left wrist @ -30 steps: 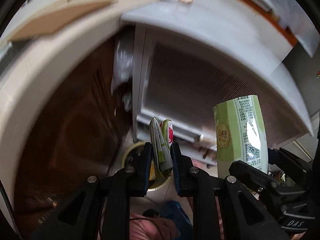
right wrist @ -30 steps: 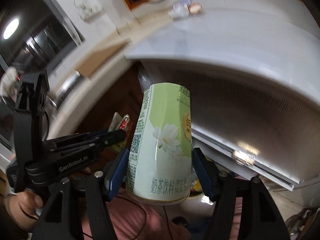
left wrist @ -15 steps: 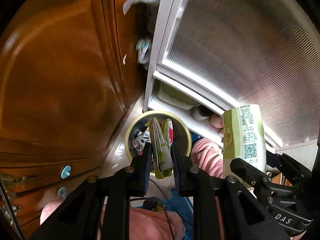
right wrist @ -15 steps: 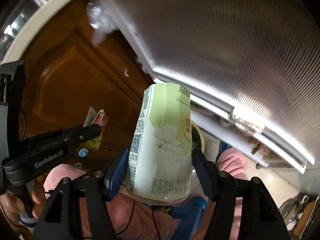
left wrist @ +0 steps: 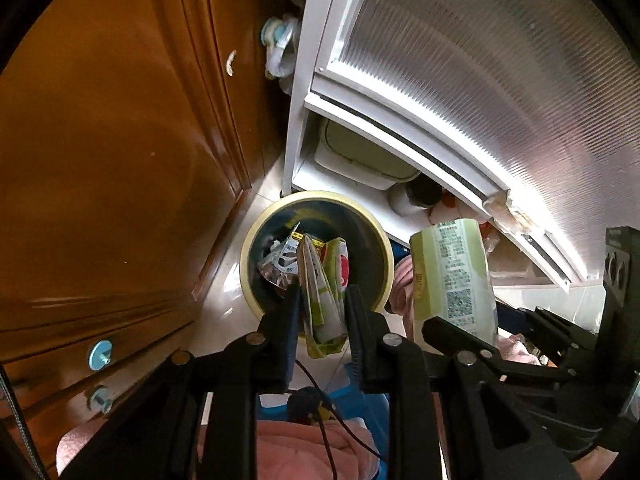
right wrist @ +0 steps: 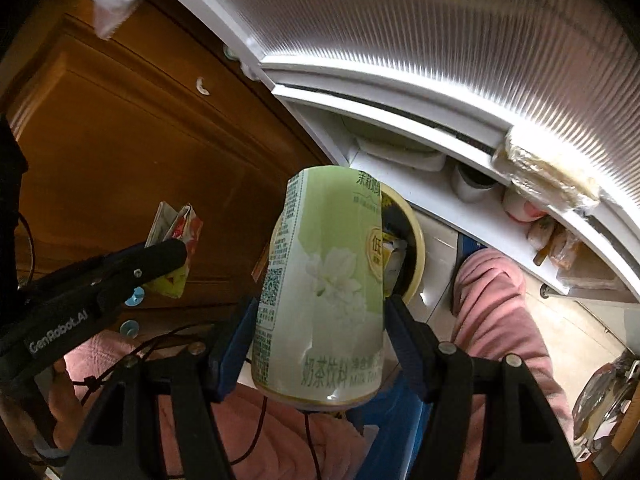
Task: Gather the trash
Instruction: 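Carry the packet and bottle down toward the floor bin, then open both tools over the bin to drop the packet and bottle, then raise both tools back up over the counter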
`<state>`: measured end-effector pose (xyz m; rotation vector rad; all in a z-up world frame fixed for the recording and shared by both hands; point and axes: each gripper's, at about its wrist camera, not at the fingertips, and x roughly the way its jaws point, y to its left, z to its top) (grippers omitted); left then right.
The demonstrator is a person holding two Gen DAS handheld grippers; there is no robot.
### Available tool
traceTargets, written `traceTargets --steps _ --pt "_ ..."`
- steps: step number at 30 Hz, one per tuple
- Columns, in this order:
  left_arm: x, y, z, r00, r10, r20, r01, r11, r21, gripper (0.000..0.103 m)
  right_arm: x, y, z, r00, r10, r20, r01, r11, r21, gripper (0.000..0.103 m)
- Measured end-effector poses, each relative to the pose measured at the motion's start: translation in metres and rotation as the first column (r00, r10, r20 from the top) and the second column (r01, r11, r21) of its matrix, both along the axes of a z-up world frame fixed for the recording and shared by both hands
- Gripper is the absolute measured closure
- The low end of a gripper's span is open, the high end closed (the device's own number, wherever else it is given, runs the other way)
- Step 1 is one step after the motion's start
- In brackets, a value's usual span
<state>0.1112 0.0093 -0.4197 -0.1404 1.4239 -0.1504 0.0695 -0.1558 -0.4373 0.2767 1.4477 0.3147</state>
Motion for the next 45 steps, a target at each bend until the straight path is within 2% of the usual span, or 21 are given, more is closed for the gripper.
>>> traceTargets --steps 3,7,9,14,17,27,30,36,43,45 --pt "0.005 0.000 -0.004 1.000 -0.007 -0.007 0.007 1.000 -0.010 0.078 0.008 -0.001 -0.005 1.000 -0.021 -0.011 0.021 1.000 0.008 0.037" --pt "0.010 0.000 -0.006 1.000 -0.015 -0.009 0.015 1.000 -0.011 0.067 0.019 -0.005 -0.013 0.997 -0.066 -0.039 0.067 0.998 0.019 0.035" --pt "0.013 0.000 -0.007 1.000 -0.018 -0.008 0.018 1.000 0.002 0.065 0.023 -0.007 -0.016 0.995 -0.084 -0.054 0.086 0.996 0.025 0.035" --pt "0.015 -0.001 -0.004 0.999 -0.033 -0.002 0.033 0.999 0.031 0.046 0.031 -0.012 -0.018 0.990 -0.120 -0.075 0.124 0.992 0.039 0.035" --pt "0.016 -0.001 0.000 0.999 -0.037 0.002 0.037 0.998 0.046 0.039 0.032 -0.012 -0.016 0.988 -0.133 -0.072 0.136 0.990 0.039 0.035" --pt "0.013 0.005 0.020 1.000 -0.020 0.020 0.019 0.999 0.048 0.038 0.033 -0.007 0.008 0.993 -0.119 -0.022 0.120 0.991 0.064 0.036" --pt "0.011 0.007 0.034 0.999 -0.014 0.035 0.013 0.999 0.043 0.037 0.033 -0.006 0.026 0.994 -0.108 0.012 0.106 0.991 0.075 0.036" --pt "0.004 0.009 0.084 0.994 -0.012 0.104 0.009 0.999 0.033 0.037 0.030 -0.007 0.079 0.991 -0.067 0.114 0.058 0.995 0.081 0.036" --pt "-0.007 0.004 0.167 0.975 -0.040 0.220 0.037 0.999 0.016 0.035 0.022 -0.013 0.159 0.967 -0.009 0.256 -0.012 0.997 0.082 0.036" --pt "-0.011 0.002 0.191 0.965 -0.053 0.255 0.050 0.999 0.019 0.030 0.019 -0.012 0.177 0.957 0.004 0.290 -0.027 0.997 0.076 0.036"
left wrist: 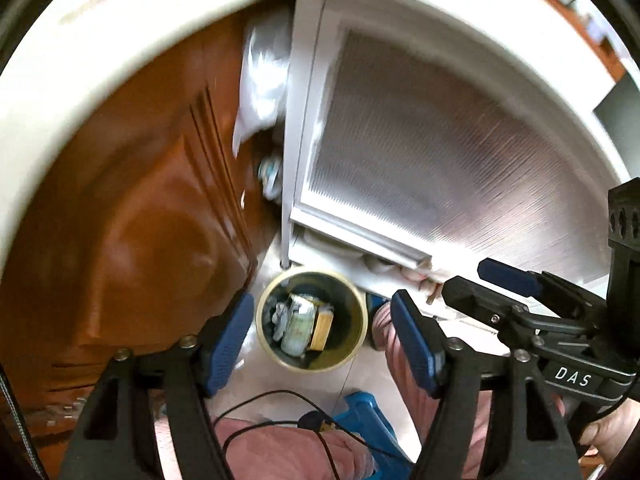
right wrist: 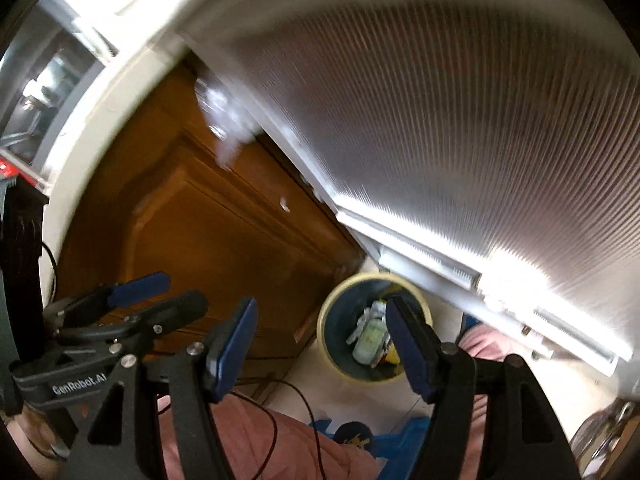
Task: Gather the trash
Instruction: 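Raise both tools back up over the counter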
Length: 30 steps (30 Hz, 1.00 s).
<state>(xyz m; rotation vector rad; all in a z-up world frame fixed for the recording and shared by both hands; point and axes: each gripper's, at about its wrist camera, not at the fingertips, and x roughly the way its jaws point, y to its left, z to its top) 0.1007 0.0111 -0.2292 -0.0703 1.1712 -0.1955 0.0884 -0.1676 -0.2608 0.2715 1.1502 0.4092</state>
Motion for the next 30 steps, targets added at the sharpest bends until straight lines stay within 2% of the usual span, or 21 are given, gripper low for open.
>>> traceTargets --steps 9,16,22,26,30 --pt "-0.012 0.000 0.091 0.991 -0.049 0.122 0.048 0.999 0.008 0.029 -0.012 -0.009 0.092 0.987 0.058 0.149 -0.057 0.998 -0.007 0.036" --pt "0.005 -0.002 0.156 0.973 -0.119 0.200 0.108 0.992 0.065 0.029 0.009 -0.022 0.167 0.969 0.059 0.240 -0.062 0.998 0.002 0.036" --pt "0.045 -0.019 0.204 0.945 -0.195 0.263 0.160 0.976 0.147 0.028 0.055 -0.041 0.216 0.954 0.011 0.300 -0.014 1.000 0.006 0.036" --pt "0.087 -0.035 0.219 0.934 -0.232 0.271 0.189 0.966 0.177 0.028 0.098 -0.048 0.235 0.946 -0.014 0.323 0.015 1.000 0.001 0.036" --pt "0.129 -0.048 0.224 0.933 -0.245 0.264 0.197 0.961 0.196 0.028 0.136 -0.051 0.240 0.942 -0.033 0.335 0.043 0.999 -0.023 0.036"
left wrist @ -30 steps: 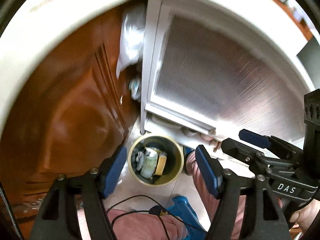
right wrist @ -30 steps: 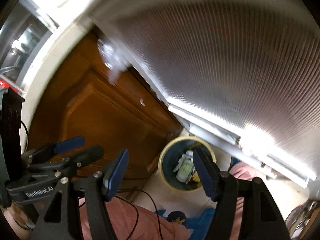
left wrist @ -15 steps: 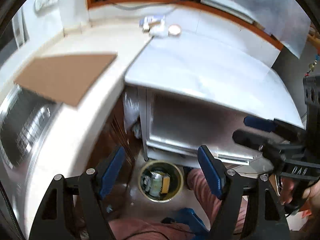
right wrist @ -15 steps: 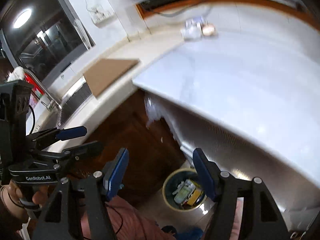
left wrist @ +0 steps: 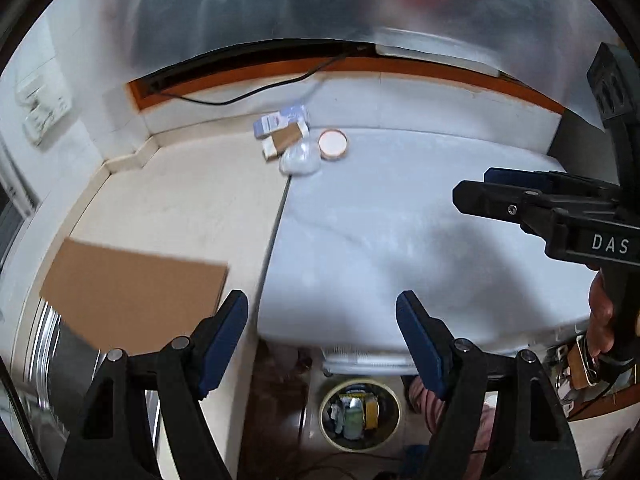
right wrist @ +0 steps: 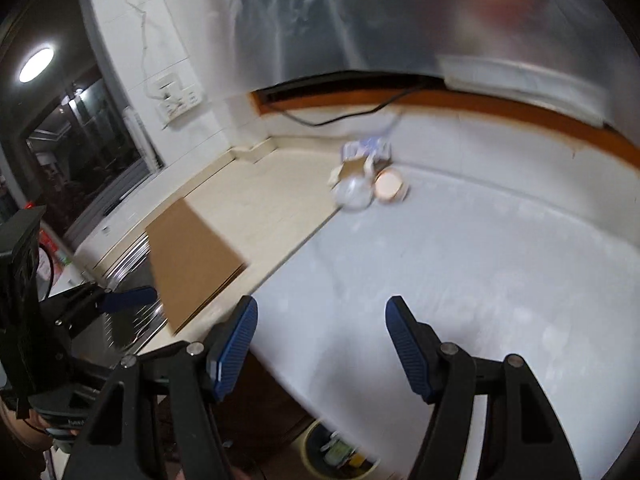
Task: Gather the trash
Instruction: 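Raise both tools back up over the counter, then grasp the clear plastic bag with the left tool while the right tool grasps the paper cup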
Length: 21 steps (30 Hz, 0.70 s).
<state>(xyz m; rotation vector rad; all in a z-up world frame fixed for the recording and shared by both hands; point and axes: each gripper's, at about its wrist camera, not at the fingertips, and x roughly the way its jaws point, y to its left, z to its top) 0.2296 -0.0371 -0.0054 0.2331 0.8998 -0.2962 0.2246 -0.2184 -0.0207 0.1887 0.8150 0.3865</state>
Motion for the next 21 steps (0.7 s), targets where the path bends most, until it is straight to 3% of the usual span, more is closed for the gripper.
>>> traceTargets --steps 13,21 --pt "0.173 -0.033 -0.039 0.994 0.072 -0.077 -0.078 0.994 -0.073 0.028 0.140 -0.031 -0.038 0.994 -0.092 -0.050 0.095 0.994 0.056 0.036" --pt "0.239 -0.033 -0.071 0.981 0.148 -0.124 -0.163 0.979 -0.122 0.028 0.189 -0.038 -0.065 0.990 -0.108 -0.092 0.116 0.988 0.097 0.036"
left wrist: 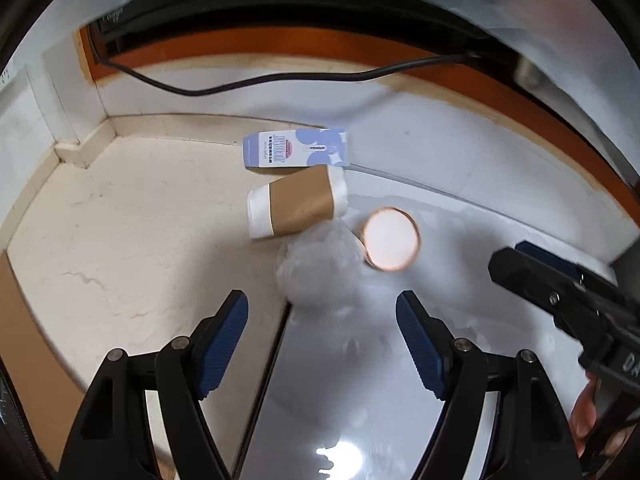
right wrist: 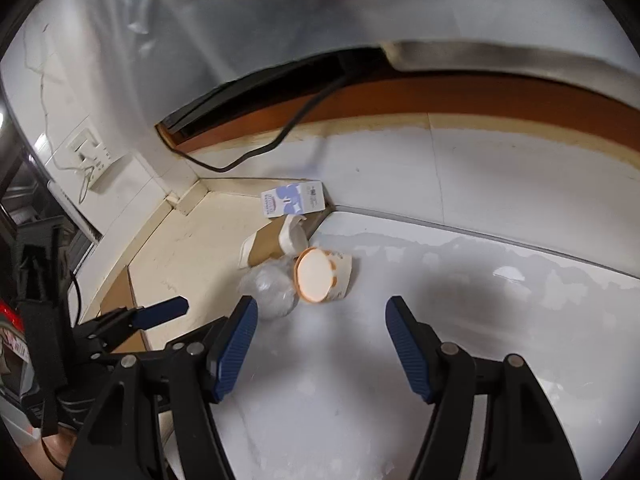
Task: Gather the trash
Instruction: 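Grasp the clear plastic bag with the left tool while the right tool grasps the paper cup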
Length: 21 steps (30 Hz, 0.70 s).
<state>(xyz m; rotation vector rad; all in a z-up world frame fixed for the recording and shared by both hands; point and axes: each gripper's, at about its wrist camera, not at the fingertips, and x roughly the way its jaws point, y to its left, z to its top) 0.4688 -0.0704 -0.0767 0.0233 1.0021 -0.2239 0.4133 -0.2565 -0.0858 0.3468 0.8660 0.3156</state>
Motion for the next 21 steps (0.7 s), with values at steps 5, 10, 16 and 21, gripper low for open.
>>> traceTargets --steps 5,10,16,21 --pt "0.024 0.000 -0.020 0.999 0.038 -0.033 -0.039 0.999 -0.035 0.028 0.019 0.007 -0.013 1.000 0.008 -0.019 -0.008 1.000 0.017 0.036" --pt "0.038 -0.001 -0.039 0.997 0.051 -0.066 -0.055 0.997 -0.055 0.035 0.039 0.013 -0.027 0.999 0.005 -0.049 -0.004 1.000 0.025 0.036" --pt "0.037 0.009 -0.046 0.996 0.067 -0.065 -0.074 0.991 -0.113 0.058 0.059 0.019 -0.043 0.997 -0.003 -0.078 0.005 1.000 0.028 0.036" --pt "0.025 0.014 -0.045 0.996 0.080 -0.045 -0.084 0.990 -0.112 0.065 0.067 0.024 -0.054 0.995 0.000 -0.095 0.005 0.999 0.054 0.039"
